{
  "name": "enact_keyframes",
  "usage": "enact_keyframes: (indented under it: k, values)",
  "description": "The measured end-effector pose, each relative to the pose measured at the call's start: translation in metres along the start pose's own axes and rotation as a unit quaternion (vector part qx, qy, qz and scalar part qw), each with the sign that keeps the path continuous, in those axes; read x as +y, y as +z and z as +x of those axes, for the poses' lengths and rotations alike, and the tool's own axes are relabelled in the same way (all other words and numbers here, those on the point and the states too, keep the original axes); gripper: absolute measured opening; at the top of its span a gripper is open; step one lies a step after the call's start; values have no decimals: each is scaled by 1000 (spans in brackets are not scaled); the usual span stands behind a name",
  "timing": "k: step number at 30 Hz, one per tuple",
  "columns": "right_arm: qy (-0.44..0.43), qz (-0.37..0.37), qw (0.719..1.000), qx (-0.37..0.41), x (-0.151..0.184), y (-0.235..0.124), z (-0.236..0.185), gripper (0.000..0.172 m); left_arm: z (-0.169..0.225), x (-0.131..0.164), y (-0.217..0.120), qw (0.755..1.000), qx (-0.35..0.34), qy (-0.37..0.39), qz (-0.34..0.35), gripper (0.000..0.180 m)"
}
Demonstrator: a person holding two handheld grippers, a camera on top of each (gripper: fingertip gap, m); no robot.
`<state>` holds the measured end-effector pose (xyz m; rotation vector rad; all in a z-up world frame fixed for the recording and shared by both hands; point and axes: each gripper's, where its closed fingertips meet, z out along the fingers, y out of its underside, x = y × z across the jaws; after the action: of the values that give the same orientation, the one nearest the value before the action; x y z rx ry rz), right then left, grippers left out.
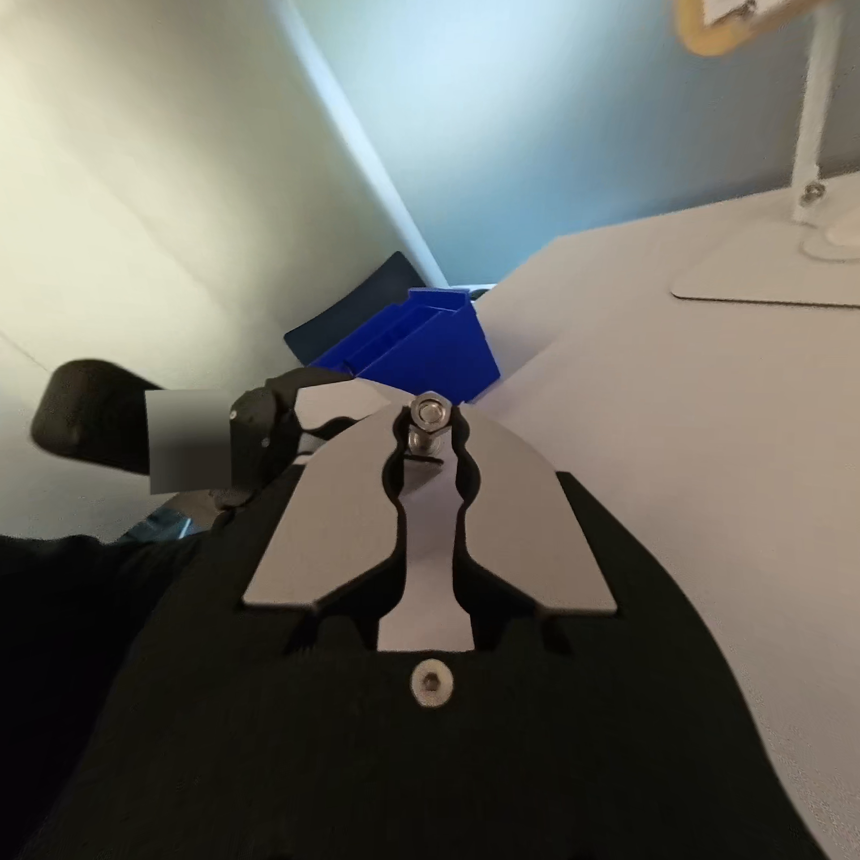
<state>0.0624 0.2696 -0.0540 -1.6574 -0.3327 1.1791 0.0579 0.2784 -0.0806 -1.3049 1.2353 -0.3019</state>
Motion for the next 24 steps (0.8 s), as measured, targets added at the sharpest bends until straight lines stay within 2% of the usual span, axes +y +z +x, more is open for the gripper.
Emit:
enact_keyframes:
  k: [1,4,5,9,13,16,18,20,22,24]
  values:
    - [-3,-1,1000,-2,0,0,0,18,1,0,0,1000,1,1,-2,17]
    - [-35,8,997,-70,-9,-3,-14,44,3,-7,-2,996,47,-68,29,17]
    - [-48,11,994,-96,-12,-6,-19,45,3,-10,-4,992,66,-94,43,17]
    - [-105,-12,986,-128,-10,-12,-22,45,4,-20,-12,971,134,-177,93,17]
    - [-121,-20,982,-145,-7,-13,-26,38,12,-25,-15,954,183,-206,115,17]
    - [-132,-27,981,-143,-1,-10,-30,20,23,-27,-15,947,218,-206,115,17]
    - [-124,-25,985,-121,-1,-6,-27,18,22,-24,-12,956,198,-188,103,17]
    - [-90,-24,993,-77,-2,-1,-17,19,14,-17,-8,975,142,-147,81,17]
    - [-34,-21,999,-24,2,2,-7,18,7,-6,-3,995,67,-65,37,17]
    - [11,-24,999,20,9,3,3,19,3,5,1,999,5,31,-17,17]
